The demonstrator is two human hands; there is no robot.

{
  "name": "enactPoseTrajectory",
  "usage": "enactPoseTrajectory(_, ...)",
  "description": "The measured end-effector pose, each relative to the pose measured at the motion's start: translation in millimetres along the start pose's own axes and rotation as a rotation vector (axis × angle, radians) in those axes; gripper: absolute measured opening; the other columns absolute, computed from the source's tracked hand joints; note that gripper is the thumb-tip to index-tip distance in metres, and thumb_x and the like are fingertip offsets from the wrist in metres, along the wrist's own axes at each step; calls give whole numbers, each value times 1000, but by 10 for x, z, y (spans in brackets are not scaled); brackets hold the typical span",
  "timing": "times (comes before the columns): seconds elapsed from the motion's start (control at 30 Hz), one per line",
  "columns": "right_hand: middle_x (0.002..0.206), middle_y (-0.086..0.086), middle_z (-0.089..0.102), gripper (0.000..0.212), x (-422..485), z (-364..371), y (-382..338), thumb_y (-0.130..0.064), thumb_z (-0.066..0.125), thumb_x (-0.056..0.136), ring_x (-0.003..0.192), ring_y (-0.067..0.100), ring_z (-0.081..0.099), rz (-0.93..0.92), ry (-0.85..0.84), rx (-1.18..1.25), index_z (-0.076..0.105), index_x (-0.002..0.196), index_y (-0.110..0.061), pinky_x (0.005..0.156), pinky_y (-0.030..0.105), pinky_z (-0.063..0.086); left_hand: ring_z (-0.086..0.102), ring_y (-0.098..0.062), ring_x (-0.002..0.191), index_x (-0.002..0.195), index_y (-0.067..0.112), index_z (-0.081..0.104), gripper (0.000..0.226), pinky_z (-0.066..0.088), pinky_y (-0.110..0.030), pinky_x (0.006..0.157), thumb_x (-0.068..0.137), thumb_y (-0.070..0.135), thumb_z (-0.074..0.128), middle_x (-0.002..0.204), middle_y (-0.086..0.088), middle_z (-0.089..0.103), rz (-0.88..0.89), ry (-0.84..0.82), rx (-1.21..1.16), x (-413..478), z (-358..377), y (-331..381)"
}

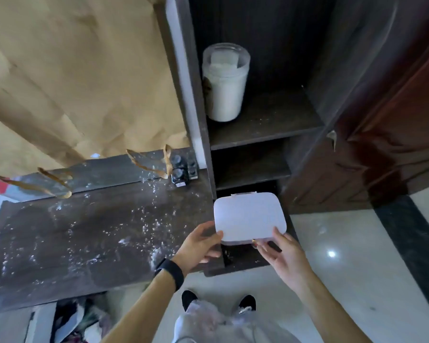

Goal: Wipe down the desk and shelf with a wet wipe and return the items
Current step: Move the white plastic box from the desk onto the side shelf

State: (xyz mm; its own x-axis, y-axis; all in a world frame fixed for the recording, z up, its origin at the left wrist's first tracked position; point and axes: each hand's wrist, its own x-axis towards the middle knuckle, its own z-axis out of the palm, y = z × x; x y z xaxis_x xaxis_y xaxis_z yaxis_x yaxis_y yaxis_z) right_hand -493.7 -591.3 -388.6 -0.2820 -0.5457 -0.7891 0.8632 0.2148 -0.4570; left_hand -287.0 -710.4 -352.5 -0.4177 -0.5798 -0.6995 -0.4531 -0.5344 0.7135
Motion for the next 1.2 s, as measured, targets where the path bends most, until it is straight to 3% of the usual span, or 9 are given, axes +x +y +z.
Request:
enactPoseTrajectory(0.13,126,13,67,38,119,-7,-351,-27,62,96,107,33,69,-84,-56,20,57,130,-11,97,43,52,69,-16,86,139,24,46,48,51,-22,66,94,32,63,123,-2,65,112,236,137,146,39,314)
enactPoseTrajectory(0.33,130,11,62,35,423,353,-725,-27,64,95,107,33,70,-155,-88,-61,53,128,-20,95,42,53,29,-18,145,156,32,3,89,39,-39,110,91,29,64,161,3,19,684,740,435,53,13,986)
enactPoseTrajectory(0.47,127,12,59,15,629,695,-849,-23,65,95,108,34,67,-166,-103,-116,56,108,-22,93,41,54,3,-15,152,157,13,-1,93,23,-46,120,89,17,63,165,-5,-3,945,911,789,-44,23,1284)
enactPoseTrajectory(0.57,127,11,56,17,815,903,-910,-23,66,94,107,31,67,-160,-96,-177,51,100,-19,92,40,55,-3,-17,152,157,11,3,90,15,-52,121,87,9,59,164,-2,-6,902,887,994,-39,52,1327)
enactPoseTrajectory(0.7,121,17,58,37,1034,1075,-967,-28,65,95,103,29,69,-210,-49,-273,46,126,-24,92,38,57,-2,-20,152,157,9,3,90,17,-56,119,85,6,57,164,-5,-6,849,897,1062,-37,79,1315)
enactPoseTrajectory(0.8,93,8,61,70,1174,1108,-943,-62,70,80,72,16,65,-279,41,-465,48,132,-23,76,33,58,-3,-21,152,157,9,1,91,17,-56,119,85,9,58,164,-6,-6,823,904,1098,-35,82,1325)
enactPoseTrajectory(0.87,114,8,65,89,1253,1095,-913,-82,59,69,89,24,67,-372,166,-759,53,129,-17,77,37,54,-6,-19,152,157,10,-1,87,13,-54,120,89,14,55,164,-5,-8,808,895,1100,-38,100,1336)
enactPoseTrajectory(0.97,142,20,43,67,1316,1049,-879,-56,51,95,123,32,50,-459,293,-996,48,141,-8,89,31,43,-6,-19,152,156,11,-2,81,13,-54,121,94,18,50,164,-5,-8,794,899,1093,-35,125,1345)
enactPoseTrajectory(1.2,140,16,42,72,1235,949,-943,-69,42,91,125,29,48,-443,196,-1156,51,135,-13,95,33,43,-8,-16,151,157,11,0,83,7,-48,121,92,20,51,164,-4,-11,788,888,1059,-37,174,1300)
